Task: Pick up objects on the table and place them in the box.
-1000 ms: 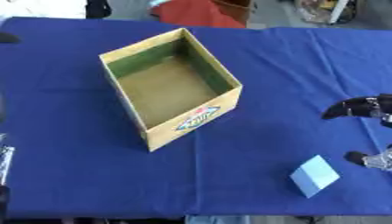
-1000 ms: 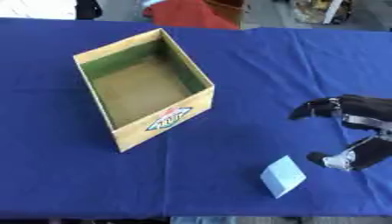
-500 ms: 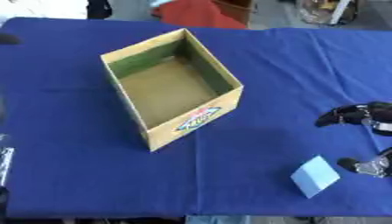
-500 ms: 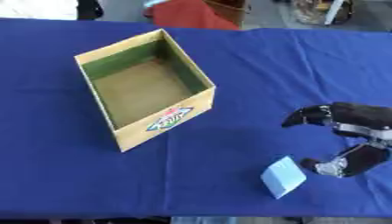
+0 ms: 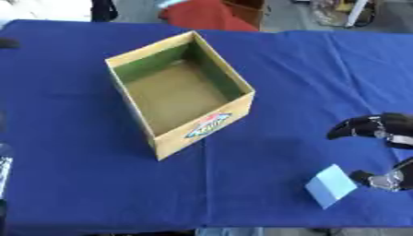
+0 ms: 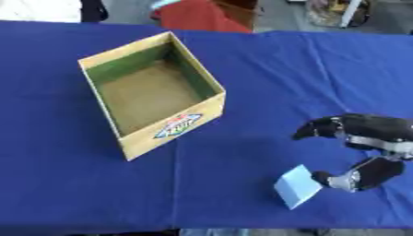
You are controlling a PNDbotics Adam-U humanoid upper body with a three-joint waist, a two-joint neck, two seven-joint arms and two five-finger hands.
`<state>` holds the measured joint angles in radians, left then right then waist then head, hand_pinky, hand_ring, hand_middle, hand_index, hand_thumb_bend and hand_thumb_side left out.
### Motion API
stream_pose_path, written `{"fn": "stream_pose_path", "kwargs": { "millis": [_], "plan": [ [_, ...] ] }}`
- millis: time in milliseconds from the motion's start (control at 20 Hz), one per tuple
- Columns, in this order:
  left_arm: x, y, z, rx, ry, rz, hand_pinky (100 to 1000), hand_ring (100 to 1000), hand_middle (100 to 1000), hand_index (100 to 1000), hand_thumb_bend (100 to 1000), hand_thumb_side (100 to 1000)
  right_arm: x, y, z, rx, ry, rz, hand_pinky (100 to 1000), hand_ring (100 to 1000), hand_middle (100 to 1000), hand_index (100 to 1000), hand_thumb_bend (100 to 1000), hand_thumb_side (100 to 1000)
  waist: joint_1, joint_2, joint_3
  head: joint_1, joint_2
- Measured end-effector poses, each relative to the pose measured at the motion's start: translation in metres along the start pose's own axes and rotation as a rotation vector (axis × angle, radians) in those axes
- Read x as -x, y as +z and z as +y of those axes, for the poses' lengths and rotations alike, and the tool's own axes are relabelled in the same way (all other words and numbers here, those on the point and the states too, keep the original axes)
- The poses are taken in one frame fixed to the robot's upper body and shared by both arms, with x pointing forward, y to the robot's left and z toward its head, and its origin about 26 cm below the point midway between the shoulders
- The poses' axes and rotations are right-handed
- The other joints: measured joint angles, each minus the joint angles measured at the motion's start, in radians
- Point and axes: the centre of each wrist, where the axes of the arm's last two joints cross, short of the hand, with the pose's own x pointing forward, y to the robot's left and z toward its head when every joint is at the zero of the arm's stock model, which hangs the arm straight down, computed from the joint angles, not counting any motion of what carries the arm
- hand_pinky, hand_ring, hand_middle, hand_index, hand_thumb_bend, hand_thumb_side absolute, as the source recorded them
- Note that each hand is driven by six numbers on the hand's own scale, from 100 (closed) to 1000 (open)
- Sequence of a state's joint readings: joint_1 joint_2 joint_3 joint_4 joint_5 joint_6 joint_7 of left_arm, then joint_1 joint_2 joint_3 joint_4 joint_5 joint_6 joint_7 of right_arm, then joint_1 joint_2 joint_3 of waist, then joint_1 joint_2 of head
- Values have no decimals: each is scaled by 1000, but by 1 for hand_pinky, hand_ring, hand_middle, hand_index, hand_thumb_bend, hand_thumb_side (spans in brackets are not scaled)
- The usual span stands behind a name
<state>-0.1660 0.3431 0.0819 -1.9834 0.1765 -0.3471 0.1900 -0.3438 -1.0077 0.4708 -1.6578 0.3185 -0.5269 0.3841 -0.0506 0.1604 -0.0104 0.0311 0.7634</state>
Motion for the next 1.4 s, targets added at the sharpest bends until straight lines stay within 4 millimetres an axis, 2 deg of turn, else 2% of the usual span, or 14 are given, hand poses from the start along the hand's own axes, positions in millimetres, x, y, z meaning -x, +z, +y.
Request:
{"fn": "stream_pose_path", "kwargs": {
  "millis": [250,450,800,1050,1400],
  "plan": [
    [0,0,-1,6,6,4,577,792,680,736,158,911,1,-1,1,-34,35,-14,832,868,871,943,356,681,0,-1,0,-3,0],
    [0,0,-1,7,6,6,577,791,679,736,158,912,3,-1,0,-57,66,-16,855,881,894,954,401,736,0,-1,0,-3,0],
    [0,0,-1,8,6,7,577,791,680,736,157,911,6,-7,2,-107,106,-21,857,876,898,960,449,776,0,-1,2,-3,0],
    [0,0,-1,8,6,7,576,791,680,735,156,911,7,-13,4,-120,122,-24,813,838,880,961,502,794,2,-1,4,-3,0],
    [0,0,-1,10,5,8,575,791,680,735,155,910,8,-21,10,-115,118,-26,789,824,859,960,480,763,3,0,6,-3,0]
  ]
}}
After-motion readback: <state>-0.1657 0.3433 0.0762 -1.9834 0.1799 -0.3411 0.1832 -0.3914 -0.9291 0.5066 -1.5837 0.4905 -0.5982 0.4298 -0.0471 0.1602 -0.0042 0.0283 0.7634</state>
